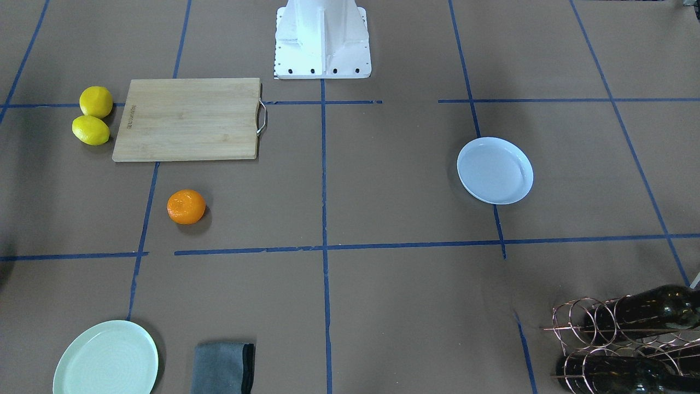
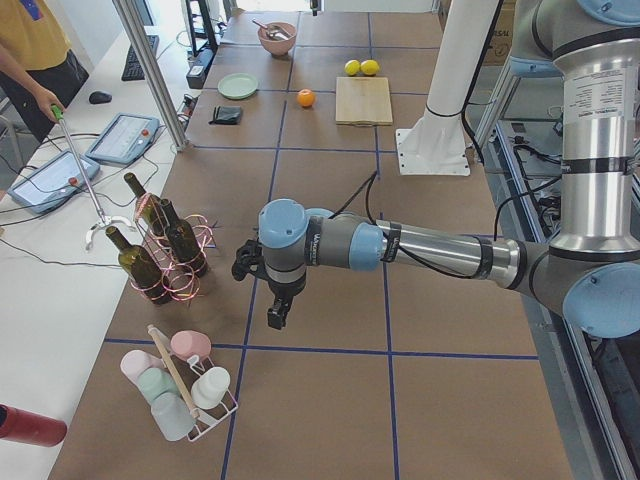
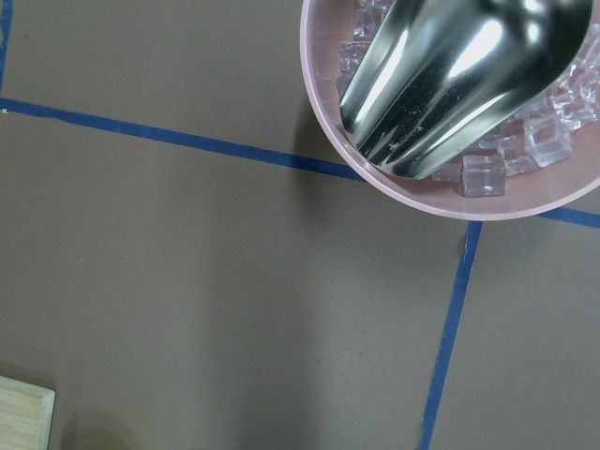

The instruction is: Pick orange to plate

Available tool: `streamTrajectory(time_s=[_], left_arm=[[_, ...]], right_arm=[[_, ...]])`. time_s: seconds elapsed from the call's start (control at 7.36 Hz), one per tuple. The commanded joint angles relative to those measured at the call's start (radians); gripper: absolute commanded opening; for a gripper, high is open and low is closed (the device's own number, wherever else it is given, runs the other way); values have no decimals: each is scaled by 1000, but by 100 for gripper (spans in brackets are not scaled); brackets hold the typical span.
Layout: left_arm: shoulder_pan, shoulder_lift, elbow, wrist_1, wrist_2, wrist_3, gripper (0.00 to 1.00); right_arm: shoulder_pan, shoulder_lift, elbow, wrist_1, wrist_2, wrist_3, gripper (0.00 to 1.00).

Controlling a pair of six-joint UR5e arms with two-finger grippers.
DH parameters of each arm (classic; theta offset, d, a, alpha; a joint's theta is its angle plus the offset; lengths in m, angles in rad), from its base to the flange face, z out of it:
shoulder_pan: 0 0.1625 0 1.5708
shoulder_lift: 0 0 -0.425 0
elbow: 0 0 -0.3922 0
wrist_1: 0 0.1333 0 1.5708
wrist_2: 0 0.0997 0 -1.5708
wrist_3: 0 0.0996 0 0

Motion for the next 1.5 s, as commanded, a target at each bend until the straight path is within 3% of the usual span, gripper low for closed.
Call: streamTrajectory(time_s=[0.0,0.54,0.68,0.82,1.22,1.36], left_arm=[[9,-15,-9,-6,-4,6,100],[29,8,-12,-55,-2,8,100],[56,5,-13,-57,-169,-17,100],[157,-7,-10,-95,-277,-172,100],[574,-11,-3,-658,40,-972,100],[666,-11,-3,-689,130,-1093,100]], right_arm=[[2,-2,1,2,1,0,100],[0,-2,-10,7,7,4,100],[0,-10,-7,7,8,4,100],[-1,-10,-5,8,24,4,100],[-50,-4,4,11,45,1,100],[-52,-4,4,10,47,2,100]])
